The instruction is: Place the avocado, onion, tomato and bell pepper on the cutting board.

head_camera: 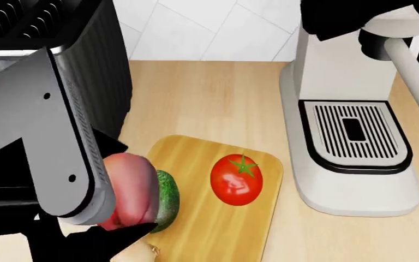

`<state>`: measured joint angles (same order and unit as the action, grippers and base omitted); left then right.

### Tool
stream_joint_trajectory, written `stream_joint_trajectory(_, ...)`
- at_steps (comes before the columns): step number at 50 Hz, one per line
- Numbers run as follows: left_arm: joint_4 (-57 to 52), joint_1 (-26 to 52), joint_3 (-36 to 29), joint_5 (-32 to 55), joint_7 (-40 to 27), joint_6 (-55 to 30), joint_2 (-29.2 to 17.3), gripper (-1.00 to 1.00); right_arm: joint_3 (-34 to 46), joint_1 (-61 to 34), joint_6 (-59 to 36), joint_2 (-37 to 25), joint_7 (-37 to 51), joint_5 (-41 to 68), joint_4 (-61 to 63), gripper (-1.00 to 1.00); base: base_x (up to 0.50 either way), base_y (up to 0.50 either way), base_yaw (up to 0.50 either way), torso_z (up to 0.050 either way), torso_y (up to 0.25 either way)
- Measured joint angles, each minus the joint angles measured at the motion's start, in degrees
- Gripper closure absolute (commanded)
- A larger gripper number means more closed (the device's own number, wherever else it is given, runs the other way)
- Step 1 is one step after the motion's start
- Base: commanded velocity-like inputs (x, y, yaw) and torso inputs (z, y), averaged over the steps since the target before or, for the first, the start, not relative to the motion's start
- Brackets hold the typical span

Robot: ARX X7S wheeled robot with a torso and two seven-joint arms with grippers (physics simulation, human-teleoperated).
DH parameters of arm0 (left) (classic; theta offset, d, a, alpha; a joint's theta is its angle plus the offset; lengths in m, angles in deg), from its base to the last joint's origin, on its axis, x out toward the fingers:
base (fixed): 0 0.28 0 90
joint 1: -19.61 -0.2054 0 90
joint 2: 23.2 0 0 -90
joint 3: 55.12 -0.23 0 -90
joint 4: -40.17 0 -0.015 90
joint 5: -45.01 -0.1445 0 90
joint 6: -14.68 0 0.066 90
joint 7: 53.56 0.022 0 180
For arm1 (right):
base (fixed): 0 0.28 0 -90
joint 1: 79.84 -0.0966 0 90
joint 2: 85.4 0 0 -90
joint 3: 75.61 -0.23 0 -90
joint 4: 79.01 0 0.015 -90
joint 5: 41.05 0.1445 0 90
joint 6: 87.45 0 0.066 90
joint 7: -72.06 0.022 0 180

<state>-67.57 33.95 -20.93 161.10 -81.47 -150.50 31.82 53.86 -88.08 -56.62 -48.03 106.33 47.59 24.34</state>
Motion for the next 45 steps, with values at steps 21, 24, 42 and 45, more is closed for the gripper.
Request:
stream_joint_trajectory(21,3.91,-2.58,-1.37,-7.65,6.25,0.73,8.00,1.00,-0.13,0.39,-0.09,-1.10,0.50,0.05,-0.15,-1.00,0.00,0.00,0.00,0.000,0.000)
stream_joint_trajectory(24,4.00,-2.95,-1.77,-8.11,6.47,0.82,8.68,1.00,-0.21,0.56,0.00,-1.25,0.65,0.21,0.01,-1.00,0.00,0.00,0.00,0.000,0.000)
stream_joint_trajectory(42,5.92,-4.97,-3.79,-13.76,10.58,1.85,12.54,1.00,-0.34,2.63,1.11,-2.02,0.92,0.37,0.87,-1.00,0.00,0.00,0.00,0.000,0.001)
stream_joint_trajectory(45,6.05,-5.50,-4.28,-15.46,11.63,2.03,12.82,1.00,-0.34,3.11,1.38,-2.16,0.90,0.32,0.99,-1.00,0.00,0.00,0.00,0.000,0.000)
